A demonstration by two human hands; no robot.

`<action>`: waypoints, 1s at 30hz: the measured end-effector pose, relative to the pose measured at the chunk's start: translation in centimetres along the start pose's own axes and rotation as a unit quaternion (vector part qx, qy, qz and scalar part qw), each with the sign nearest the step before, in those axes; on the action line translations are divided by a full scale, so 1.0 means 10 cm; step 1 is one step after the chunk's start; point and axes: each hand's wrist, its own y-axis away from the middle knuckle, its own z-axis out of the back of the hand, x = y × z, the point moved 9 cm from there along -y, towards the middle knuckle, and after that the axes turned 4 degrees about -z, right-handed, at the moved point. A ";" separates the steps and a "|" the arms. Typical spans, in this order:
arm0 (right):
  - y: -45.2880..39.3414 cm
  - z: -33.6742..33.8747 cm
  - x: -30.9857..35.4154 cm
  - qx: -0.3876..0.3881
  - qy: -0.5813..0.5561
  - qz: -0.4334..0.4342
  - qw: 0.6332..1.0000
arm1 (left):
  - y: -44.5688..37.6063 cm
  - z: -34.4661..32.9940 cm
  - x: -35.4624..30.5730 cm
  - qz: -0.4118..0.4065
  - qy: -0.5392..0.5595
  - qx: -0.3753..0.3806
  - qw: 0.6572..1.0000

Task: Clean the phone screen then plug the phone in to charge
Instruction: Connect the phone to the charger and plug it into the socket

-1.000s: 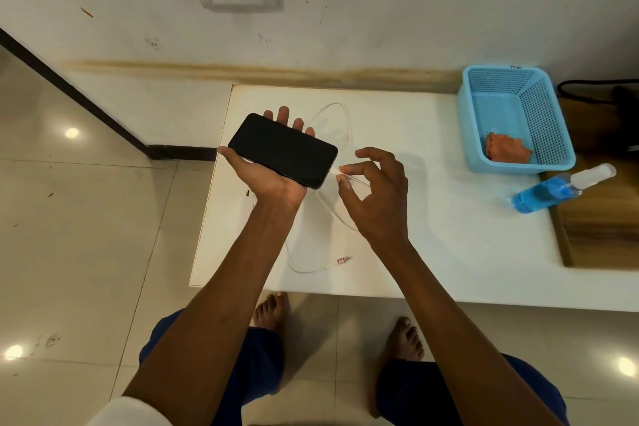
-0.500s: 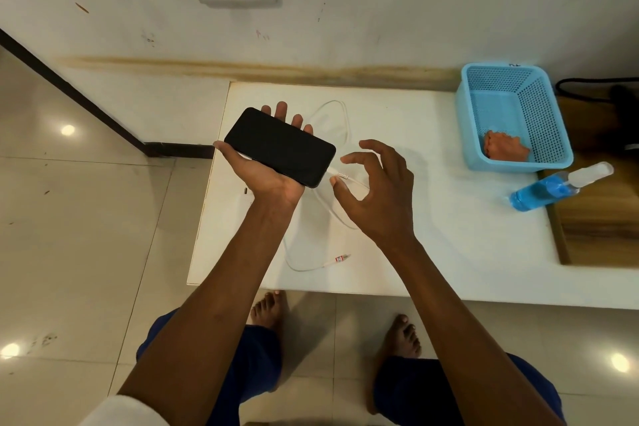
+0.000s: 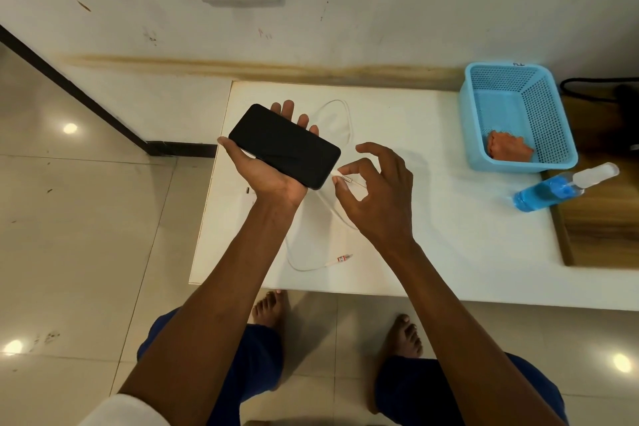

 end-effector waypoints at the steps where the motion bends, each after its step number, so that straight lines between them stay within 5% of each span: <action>1: 0.00 -0.01 0.01 0.000 -0.001 0.001 1.000 | 0.00 -0.01 0.00 0.004 0.004 0.005 1.000; 30: -0.02 0.02 0.04 0.031 0.013 -0.012 0.999 | -0.02 -0.02 -0.08 -0.005 -0.005 0.010 1.000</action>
